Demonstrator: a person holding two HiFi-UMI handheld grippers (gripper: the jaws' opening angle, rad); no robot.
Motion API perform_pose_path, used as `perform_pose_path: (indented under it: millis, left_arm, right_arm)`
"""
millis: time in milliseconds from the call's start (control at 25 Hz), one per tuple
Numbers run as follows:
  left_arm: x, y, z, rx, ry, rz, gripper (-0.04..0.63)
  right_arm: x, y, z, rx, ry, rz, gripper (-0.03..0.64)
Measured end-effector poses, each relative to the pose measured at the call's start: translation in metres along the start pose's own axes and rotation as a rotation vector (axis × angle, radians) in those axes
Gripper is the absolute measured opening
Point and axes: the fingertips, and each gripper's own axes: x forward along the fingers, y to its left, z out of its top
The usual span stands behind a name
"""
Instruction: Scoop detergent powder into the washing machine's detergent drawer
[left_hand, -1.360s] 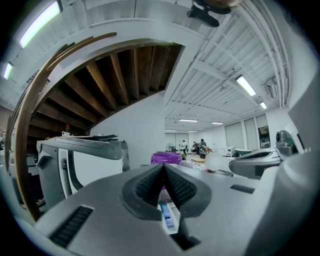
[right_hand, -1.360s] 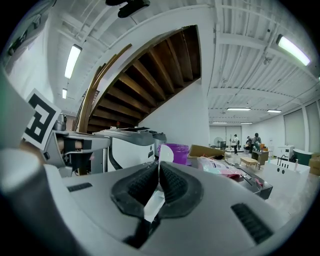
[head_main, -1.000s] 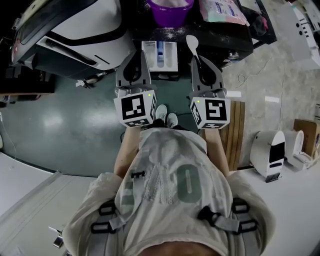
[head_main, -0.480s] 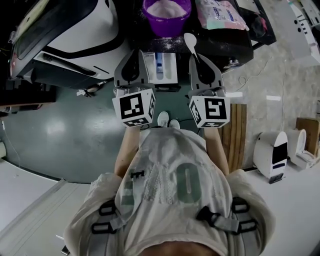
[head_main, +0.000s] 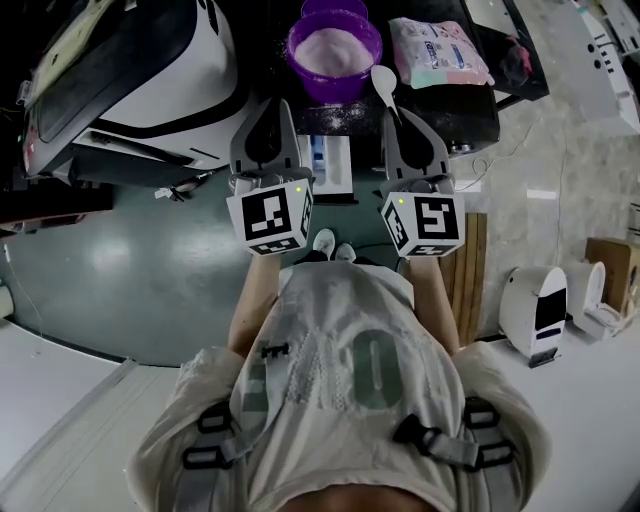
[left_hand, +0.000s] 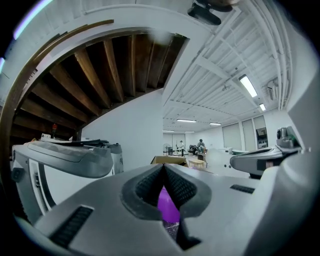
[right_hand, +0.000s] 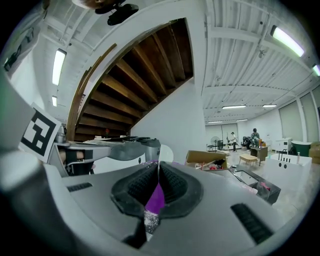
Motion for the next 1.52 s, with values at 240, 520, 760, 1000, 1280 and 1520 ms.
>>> perform_pose_path:
  millis: [240,520,760,1000,1280,1520]
  left_arm:
    - [0.012,0.007,0.01,0.007,0.013,0.02,0.02]
    - [0.014,0.014,0.009,0.003,0.016,0.043,0.021]
    - [0.011,0.018,0.014,0.0,0.002,0.057,0.021]
    - [0.014,0.026,0.026,0.007,-0.043,0.067,0.021]
    - [0.012,0.045,0.023,-0.003,-0.049,0.106,0.02]
    - [0.012,0.057,0.008,-0.006,-0.023,0.136,0.02]
  right_arm:
    - [0.013,-0.005,0.007,0.018,0.025,0.013,0.008]
    - [0.018,-0.004,0.009,0.007,0.024,0.036,0.008]
    - [0.036,-0.005,0.026,-0.129,0.056,0.103,0.008]
    - [0.084,-0.015,0.039,-0.414,0.169,0.239,0.008]
    - [0.131,-0.021,0.01,-0.686,0.406,0.404,0.008]
    - [0.151,-0.021,-0.035,-0.802,0.632,0.521,0.008]
